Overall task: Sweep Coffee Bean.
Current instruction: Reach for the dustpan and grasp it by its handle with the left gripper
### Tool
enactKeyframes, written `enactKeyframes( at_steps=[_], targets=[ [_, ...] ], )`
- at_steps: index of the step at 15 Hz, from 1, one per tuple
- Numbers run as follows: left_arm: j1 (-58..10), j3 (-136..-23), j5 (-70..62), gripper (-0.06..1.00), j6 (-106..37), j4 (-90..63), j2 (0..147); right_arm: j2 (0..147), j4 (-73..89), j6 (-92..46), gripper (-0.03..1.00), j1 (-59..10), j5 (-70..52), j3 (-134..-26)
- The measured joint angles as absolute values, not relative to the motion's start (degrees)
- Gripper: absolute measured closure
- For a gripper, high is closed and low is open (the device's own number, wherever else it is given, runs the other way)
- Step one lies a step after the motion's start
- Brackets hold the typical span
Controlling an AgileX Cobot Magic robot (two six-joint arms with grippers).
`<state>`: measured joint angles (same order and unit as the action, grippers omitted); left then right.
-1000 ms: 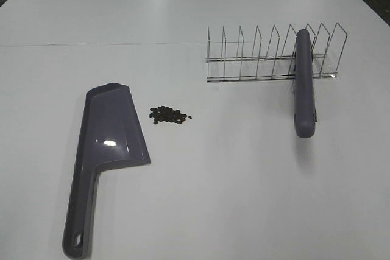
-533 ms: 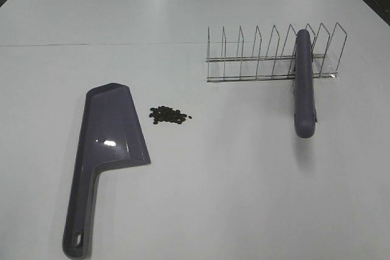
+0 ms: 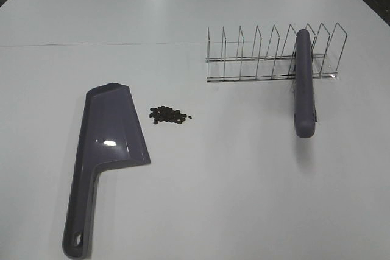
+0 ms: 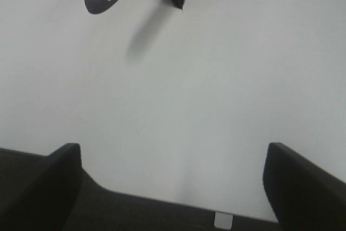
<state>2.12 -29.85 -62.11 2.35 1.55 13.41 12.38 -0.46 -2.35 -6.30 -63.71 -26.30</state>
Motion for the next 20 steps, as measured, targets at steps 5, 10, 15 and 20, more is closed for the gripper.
enactKeyframes(
  at_steps=[5,10,15,20],
  targets=[
    [2.12,-29.85,-62.05,0.13,2.35,1.55,20.45,21.54,-0.46,-2.35,0.17,-6.42,-63.66,-26.24],
    [2.12,-29.85,-61.99,0.13,2.35,1.55,27.62,28.36,-0.46,-2.35,0.17,-6.42,-63.54,-26.24],
    [2.12,-29.85,-61.94,0.13,2.35,1.55,32.49,31.57,-0.46,-2.35,0.17,-6.42,-63.54,-26.24],
    [2.12,-29.85,-61.88,0.13,2.41,1.55,38.1,32.72,-0.46,-2.35,0.17,-6.42,-63.48,-26.24]
  ],
)
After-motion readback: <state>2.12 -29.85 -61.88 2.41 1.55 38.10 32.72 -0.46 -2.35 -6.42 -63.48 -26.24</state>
